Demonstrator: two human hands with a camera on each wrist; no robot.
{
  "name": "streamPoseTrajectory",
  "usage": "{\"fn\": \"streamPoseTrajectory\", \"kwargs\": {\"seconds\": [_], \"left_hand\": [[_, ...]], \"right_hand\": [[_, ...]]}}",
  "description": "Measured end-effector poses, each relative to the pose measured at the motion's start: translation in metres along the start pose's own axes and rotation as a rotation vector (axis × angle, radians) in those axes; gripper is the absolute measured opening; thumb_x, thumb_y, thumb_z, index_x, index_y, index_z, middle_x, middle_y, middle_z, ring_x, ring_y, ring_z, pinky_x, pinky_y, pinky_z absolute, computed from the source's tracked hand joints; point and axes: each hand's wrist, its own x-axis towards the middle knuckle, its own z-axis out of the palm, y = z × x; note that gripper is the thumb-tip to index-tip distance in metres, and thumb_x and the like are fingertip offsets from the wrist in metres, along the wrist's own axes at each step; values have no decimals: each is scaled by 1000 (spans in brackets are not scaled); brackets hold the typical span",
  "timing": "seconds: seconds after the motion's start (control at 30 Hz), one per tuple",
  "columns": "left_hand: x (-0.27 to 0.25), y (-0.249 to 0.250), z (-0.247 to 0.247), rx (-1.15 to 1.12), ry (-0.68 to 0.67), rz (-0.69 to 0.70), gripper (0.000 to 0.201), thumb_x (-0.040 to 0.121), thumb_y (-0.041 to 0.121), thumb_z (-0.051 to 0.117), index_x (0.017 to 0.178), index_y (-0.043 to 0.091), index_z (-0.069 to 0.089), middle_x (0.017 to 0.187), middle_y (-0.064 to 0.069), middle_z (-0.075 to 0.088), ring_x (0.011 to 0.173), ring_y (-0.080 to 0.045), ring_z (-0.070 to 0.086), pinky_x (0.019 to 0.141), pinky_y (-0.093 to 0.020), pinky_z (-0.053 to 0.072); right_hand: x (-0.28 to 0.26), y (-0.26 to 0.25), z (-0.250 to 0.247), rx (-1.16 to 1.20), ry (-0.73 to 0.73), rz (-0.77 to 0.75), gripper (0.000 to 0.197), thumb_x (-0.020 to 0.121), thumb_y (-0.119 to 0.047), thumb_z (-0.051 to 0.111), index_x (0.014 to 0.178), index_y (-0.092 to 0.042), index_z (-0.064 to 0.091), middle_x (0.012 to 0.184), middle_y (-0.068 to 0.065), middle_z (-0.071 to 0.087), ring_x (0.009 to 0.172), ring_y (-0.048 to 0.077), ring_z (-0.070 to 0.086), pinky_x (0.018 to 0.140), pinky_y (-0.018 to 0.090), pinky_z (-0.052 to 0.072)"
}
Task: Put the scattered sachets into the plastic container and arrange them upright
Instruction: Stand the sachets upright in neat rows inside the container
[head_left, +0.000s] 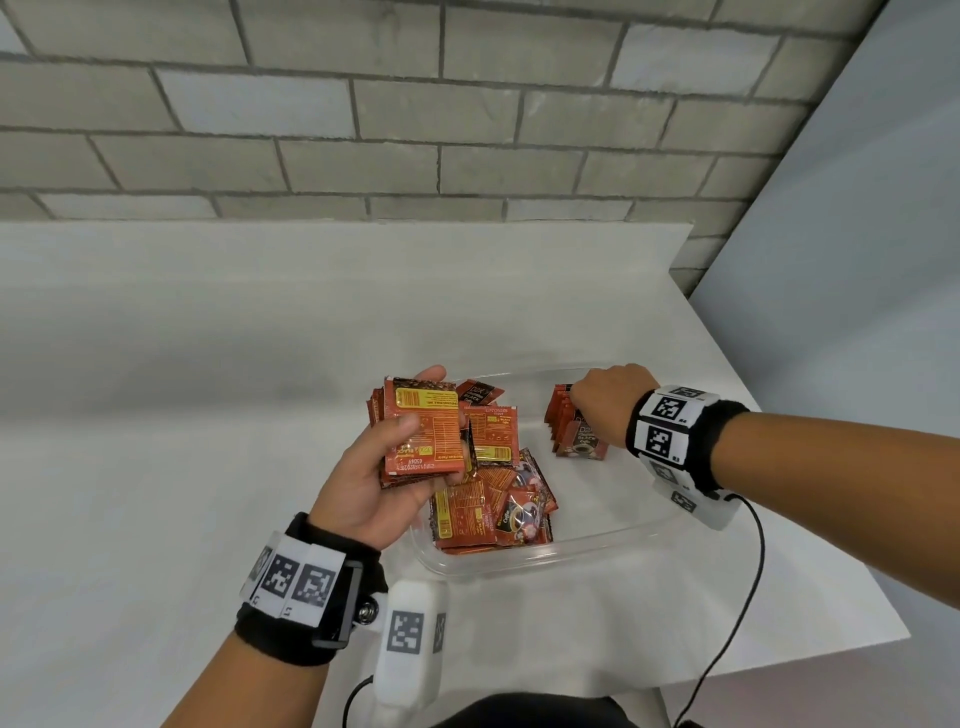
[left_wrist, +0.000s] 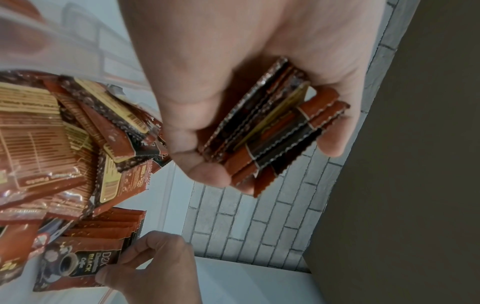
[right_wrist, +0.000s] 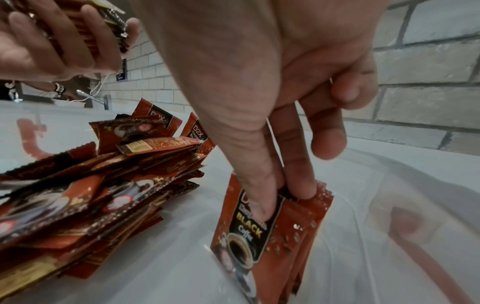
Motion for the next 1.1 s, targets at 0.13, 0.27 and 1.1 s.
{"fn": "streamPoseTrajectory", "kwargs": {"seconds": [0.13, 0.27, 1.1], "left_hand": [[0, -2, 0, -4, 10, -8, 72, 55, 34, 90, 122, 21, 65, 103, -12, 68, 81, -25, 67, 67, -36, 53], [0, -4, 0, -20, 7, -16, 72, 54, 32, 91, 121, 21, 66, 103, -13, 69, 83, -25, 68, 67, -35, 55], [25, -27, 41, 51, 76, -184, 77, 45, 54, 90, 110, 18, 70, 100, -17, 70, 82, -28, 69, 69, -41, 59]], "right_hand": [[0, 1, -2, -24, 19, 13, 36, 91, -9, 50, 61, -16, 32, 64, -2, 36, 64, 18, 44, 63, 28, 35], [-1, 5, -2, 21, 35, 37, 16, 91, -13, 52, 76, -12, 47, 85, 2, 55, 71, 19, 46, 63, 28, 35], [-70, -8, -6, 1299, 754, -251, 24, 78, -4, 71, 78, -23, 56, 87, -2, 57, 81, 15, 57, 73, 25, 46]]}}
